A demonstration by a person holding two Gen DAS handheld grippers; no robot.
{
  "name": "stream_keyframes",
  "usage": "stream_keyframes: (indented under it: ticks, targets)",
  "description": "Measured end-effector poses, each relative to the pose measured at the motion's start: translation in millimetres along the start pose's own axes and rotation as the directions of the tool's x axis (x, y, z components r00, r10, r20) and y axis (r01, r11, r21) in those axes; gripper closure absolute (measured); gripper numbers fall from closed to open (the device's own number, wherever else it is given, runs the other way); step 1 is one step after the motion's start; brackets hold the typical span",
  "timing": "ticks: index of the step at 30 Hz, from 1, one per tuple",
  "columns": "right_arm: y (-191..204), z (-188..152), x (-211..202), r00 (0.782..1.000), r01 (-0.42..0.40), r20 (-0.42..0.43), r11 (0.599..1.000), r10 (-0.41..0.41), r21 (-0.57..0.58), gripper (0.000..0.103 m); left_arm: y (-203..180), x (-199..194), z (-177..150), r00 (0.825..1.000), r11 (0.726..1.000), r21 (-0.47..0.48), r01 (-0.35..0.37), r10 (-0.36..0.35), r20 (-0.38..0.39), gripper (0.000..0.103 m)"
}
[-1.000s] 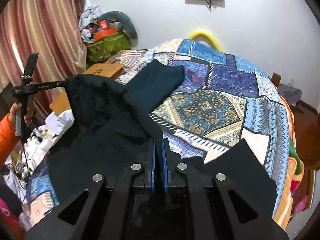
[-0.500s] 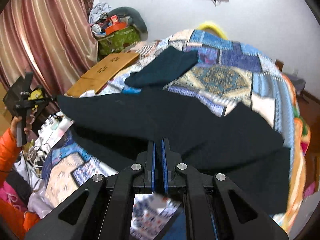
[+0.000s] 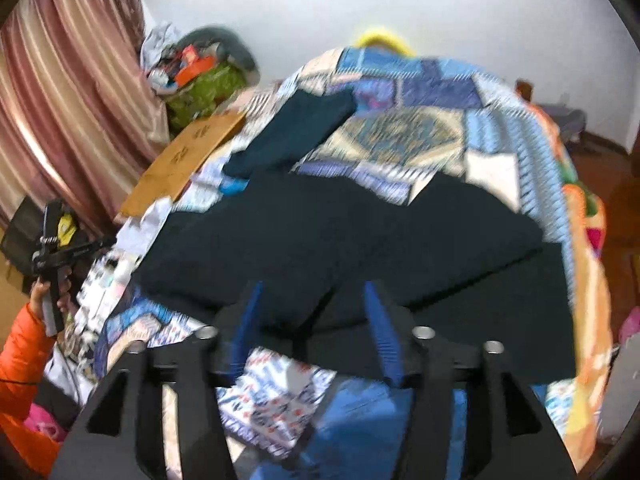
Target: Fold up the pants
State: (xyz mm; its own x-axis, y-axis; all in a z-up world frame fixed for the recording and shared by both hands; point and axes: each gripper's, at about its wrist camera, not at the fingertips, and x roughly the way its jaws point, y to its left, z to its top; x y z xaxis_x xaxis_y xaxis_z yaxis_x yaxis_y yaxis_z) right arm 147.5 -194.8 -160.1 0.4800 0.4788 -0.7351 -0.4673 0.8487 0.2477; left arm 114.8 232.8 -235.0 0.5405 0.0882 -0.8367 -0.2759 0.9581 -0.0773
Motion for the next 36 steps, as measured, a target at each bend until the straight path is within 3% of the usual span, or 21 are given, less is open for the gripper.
stream_keyframes:
  ticks: [3,5,9,11,17,23,24,25,29,33,36]
  targets:
    - [-16,14,2,0.999,0.050,0.008,0.998,-0.050,0.029,0.049,-26,1,22,0.999,0.998,0.049,0.029,-0.030,0.023,0.080]
    - [-29,24,11,0.997,0.074,0.002,0.996,-0.074,0.045,0.049,-44,3,35,0.998,0.996,0.081,0.044,-0.046,0.032,0.062]
    - [-52,38,34,0.994,0.106,-0.037,0.992,-0.104,0.071,0.049,-83,10,64,0.996,0.985,0.153,0.079,-0.085,0.038,0.048]
    - [-64,45,50,0.993,0.104,-0.061,0.990,-0.098,0.092,0.049,-100,15,76,0.994,0.980,0.175,0.094,-0.102,0.039,0.036]
    - [-88,63,102,0.983,0.123,-0.149,0.987,-0.107,0.105,0.049,-145,47,105,0.991,0.967,0.221,0.130,-0.136,0.010,0.031]
    - [-100,67,150,0.961,0.147,-0.244,0.987,-0.127,0.066,0.050,-180,83,107,0.991,0.948,0.287,0.133,-0.123,-0.053,0.031]
    - [-102,65,155,0.961,0.163,-0.236,0.985,-0.146,0.055,0.055,-185,87,105,0.990,0.945,0.298,0.136,-0.123,-0.064,0.031]
    - [-102,64,157,0.958,0.189,-0.226,0.981,-0.174,0.045,0.067,-191,91,103,0.989,0.940,0.310,0.141,-0.123,-0.076,0.031]
    - [-105,63,158,0.960,0.189,-0.221,0.981,-0.173,0.053,0.091,-210,102,95,0.986,0.923,0.353,0.155,-0.120,-0.119,0.031]
    - [-105,61,148,0.962,0.183,-0.215,0.982,-0.167,0.054,0.098,-229,108,82,0.978,0.903,0.392,0.177,-0.115,-0.177,0.031]
    - [-106,62,128,0.970,0.180,-0.176,0.982,-0.167,0.061,0.099,-241,104,74,0.984,0.888,0.438,0.142,-0.078,-0.162,0.031]
